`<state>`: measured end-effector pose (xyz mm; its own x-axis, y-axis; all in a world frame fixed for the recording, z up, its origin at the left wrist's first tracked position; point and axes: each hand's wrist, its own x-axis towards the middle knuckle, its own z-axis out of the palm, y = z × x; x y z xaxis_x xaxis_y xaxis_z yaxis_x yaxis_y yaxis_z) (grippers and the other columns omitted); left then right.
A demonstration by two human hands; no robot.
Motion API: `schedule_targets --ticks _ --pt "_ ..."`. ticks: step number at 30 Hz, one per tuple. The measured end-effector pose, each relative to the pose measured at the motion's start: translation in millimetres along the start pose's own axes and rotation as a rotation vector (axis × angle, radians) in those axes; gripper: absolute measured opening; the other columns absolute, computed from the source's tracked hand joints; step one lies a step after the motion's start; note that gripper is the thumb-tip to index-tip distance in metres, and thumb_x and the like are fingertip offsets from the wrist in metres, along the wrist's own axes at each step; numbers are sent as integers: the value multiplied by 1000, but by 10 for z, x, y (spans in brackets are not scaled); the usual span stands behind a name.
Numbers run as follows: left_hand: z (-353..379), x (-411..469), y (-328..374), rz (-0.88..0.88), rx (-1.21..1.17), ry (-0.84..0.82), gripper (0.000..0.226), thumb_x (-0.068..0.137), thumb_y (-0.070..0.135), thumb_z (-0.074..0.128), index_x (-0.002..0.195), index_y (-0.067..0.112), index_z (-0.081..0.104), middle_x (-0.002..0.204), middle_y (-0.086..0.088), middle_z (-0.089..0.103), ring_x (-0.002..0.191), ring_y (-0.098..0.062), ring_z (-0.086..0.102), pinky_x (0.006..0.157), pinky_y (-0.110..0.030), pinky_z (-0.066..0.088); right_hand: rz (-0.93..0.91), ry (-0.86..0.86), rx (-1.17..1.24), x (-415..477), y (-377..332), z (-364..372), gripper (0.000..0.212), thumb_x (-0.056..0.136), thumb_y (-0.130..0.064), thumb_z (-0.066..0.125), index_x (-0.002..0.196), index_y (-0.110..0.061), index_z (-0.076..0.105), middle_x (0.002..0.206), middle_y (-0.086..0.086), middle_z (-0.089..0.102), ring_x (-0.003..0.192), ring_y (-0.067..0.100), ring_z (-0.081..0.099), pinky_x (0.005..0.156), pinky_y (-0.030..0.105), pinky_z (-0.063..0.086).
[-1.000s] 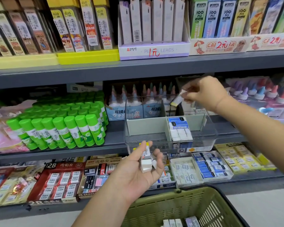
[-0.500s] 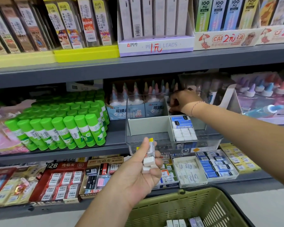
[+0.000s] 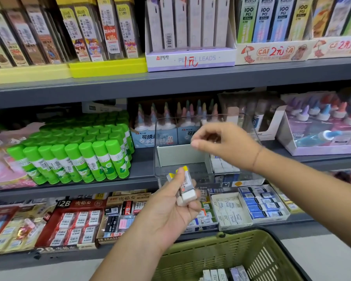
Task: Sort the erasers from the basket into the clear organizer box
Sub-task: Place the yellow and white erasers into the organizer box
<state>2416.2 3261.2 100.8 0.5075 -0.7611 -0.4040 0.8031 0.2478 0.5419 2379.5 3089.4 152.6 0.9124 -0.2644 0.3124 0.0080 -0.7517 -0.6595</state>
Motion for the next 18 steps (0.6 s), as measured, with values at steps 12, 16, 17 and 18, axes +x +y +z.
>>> schedule_targets --ticks 12,16,17,18 --pt "27 -59 -71 86 64 90 36 72 29 69 100 8 60 85 -13 66 52 -12 56 40 -20 43 429 -115 531 -654 -284 455 17 79 -18 74 73 -11 60 69 6 60 63 12 53 63 25 45" --pt "18 -37 2 71 -21 116 10 89 16 59 91 6 58 69 -9 61 55 -14 52 39 -21 43 438 -36 615 -372 -144 68 16 88 -7 63 73 -7 57 69 12 69 60 18 69 51 21 55" --pt "15 -31 17 69 -40 117 8 92 12 56 91 5 57 70 -10 62 56 -15 52 40 -21 43 418 39 581 -250 -62 -74 16 89 -4 61 74 -5 57 70 16 68 57 19 69 49 23 56" --pt "10 -29 26 69 -52 121 8 93 10 54 91 3 56 72 -12 63 58 -16 53 40 -22 44 386 115 511 -123 30 -214 13 89 -1 61 76 -4 56 69 17 67 53 17 68 48 24 56"
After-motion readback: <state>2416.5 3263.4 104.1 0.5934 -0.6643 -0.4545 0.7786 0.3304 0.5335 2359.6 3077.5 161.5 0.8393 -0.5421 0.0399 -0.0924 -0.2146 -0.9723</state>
